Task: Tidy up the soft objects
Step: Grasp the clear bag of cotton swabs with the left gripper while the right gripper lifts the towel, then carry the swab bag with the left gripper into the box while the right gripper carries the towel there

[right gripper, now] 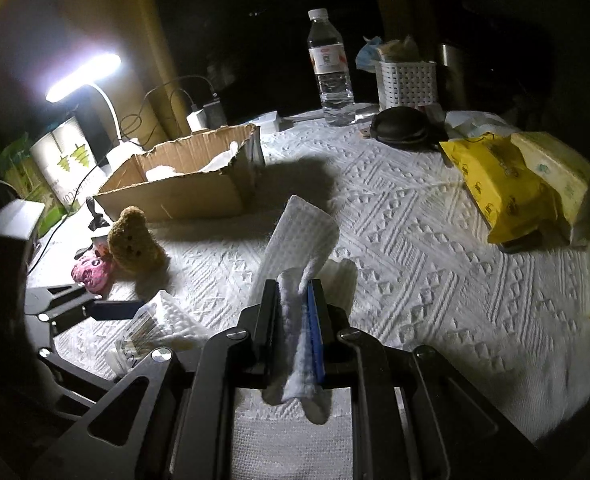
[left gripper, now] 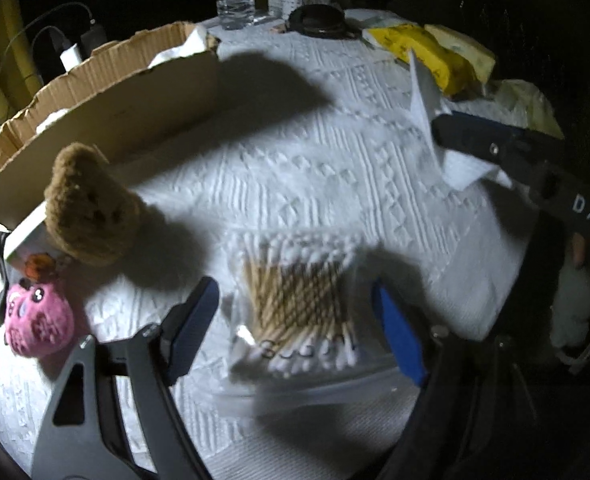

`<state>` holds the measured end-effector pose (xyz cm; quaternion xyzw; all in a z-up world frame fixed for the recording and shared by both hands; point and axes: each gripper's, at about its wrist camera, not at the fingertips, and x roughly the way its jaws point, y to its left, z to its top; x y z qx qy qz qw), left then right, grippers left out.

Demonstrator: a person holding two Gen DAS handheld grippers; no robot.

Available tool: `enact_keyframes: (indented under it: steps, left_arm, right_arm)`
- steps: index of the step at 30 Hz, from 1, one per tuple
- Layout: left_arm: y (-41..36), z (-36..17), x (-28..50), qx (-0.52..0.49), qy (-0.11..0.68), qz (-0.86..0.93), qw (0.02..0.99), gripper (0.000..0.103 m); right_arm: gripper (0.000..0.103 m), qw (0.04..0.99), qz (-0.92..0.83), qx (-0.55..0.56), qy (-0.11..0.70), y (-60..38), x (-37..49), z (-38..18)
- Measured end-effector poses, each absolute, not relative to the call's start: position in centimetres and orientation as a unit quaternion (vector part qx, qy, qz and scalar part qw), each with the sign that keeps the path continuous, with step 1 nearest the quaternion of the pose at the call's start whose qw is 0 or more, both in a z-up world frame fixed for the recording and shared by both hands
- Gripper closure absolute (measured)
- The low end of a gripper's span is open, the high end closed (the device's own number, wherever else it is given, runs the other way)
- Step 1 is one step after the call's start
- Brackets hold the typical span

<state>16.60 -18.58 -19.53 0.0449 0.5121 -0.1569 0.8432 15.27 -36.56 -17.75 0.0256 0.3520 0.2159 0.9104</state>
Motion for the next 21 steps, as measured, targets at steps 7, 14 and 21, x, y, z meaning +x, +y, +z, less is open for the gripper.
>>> enact_keyframes:
  steps: [7,14,21]
  left_arm:
    - [-18.2,-19.2,16.3,0.040,0.507,-0.164,0.845,0.056]
    - [-16.8,-17.5,16.1,0.026,0.488,-0.169,0.856,0.057]
    - [-14.3,-15.3,16.4,0.008,0.467,-0.159,0.870,0.057]
  right_arm:
    - [0.088,0.911,0.220,0.026,0.348,-36.4,15.3,-17.3]
    - [0.088,0.910,0.228,0.015,0.347,-34.8,15.6,-16.6]
    - [0.088,0.910,0.235,0.002,0.343,-32.9,16.2,-15.5]
